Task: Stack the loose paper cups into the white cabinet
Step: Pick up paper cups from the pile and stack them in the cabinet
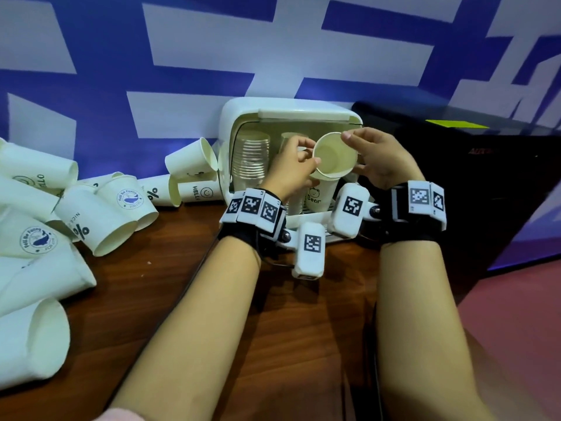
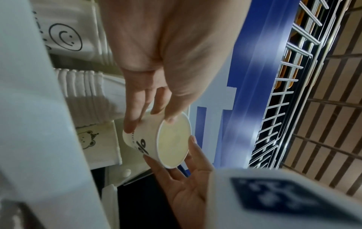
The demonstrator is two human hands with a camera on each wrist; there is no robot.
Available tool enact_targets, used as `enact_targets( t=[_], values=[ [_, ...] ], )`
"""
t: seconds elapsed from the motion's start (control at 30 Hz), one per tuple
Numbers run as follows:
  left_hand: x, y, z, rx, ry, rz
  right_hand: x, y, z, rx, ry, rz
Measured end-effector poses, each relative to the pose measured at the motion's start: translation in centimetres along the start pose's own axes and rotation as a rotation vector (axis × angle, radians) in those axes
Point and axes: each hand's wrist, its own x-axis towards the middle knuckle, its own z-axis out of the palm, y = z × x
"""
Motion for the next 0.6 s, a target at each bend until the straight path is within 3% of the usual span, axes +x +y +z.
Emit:
enact_targets(
  t=[0.1, 0.27, 0.6],
  values=[
    [0.3, -0.6, 0.1, 0.083, 0.034, 0.035, 0.1, 0.6, 0.3, 0.059, 0.038, 0.007],
    [0.8, -1.2, 0.3, 0.247, 0.006, 0.082, 0.4, 1.3, 0.3, -0.040, 0.105, 0.077],
    [1.2, -1.3, 0.3, 0.453, -0.077, 0.049, 1.0, 1.9, 0.6, 0.011, 0.147, 0.225]
  ],
)
